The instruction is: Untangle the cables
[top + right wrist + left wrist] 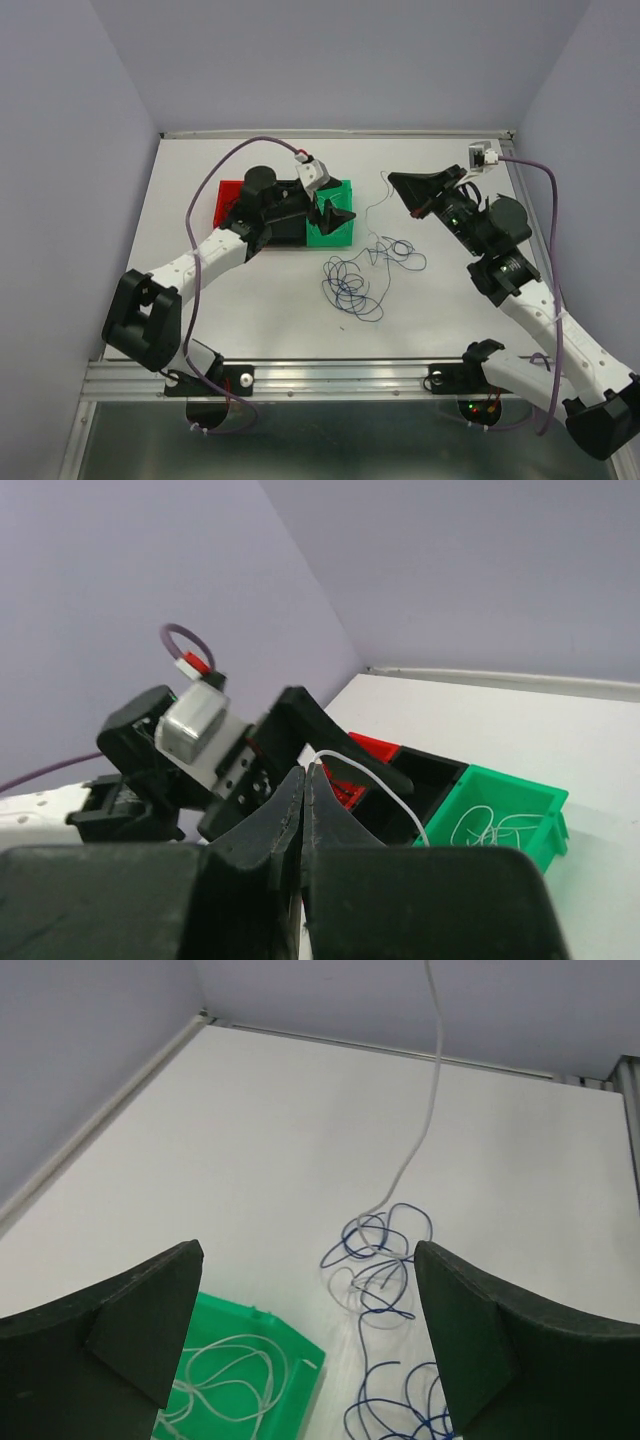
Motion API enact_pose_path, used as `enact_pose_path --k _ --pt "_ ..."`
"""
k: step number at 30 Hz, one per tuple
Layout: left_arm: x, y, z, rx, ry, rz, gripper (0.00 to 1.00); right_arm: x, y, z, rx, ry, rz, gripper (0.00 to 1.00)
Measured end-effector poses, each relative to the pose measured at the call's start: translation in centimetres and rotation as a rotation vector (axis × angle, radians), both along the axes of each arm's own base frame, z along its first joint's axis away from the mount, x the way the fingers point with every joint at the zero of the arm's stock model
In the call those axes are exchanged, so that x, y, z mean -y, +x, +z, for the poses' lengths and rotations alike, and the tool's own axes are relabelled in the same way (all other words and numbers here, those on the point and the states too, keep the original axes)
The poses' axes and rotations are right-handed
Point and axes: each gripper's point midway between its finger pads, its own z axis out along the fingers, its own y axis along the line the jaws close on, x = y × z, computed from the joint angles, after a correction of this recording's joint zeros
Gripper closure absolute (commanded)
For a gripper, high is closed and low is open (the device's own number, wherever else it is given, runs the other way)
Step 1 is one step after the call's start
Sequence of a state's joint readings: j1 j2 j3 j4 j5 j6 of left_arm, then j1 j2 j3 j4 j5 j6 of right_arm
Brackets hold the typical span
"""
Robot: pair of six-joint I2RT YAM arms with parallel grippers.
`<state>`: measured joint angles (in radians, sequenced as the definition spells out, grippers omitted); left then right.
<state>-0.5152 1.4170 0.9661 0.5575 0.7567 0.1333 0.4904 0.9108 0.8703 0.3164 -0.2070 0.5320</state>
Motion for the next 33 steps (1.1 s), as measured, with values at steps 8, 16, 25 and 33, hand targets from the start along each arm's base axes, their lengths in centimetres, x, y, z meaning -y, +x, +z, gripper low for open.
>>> enact_pose_path --k 8,16,25,33 --pt "4.0 -3.5 -6.6 -0.115 0.030 -0.144 0.04 0.7 -1.6 2.0 0.061 0.029 0.007 0.99" --pt "7.5 -4.0 -11.2 -0.237 0.076 -0.192 0.14 1.5 -3.2 3.8 0.127 0.071 0.012 0.99" --pt "10.3 -4.1 -10.5 -0.238 0.073 -0.201 0.91 1.5 -3.4 3.3 0.124 0.090 0.020 1.00" --pt "10.1 -3.3 -10.9 -0.238 0.104 -0.155 1.00 2.5 -3.7 2.4 0.128 0.111 -0.022 1.00"
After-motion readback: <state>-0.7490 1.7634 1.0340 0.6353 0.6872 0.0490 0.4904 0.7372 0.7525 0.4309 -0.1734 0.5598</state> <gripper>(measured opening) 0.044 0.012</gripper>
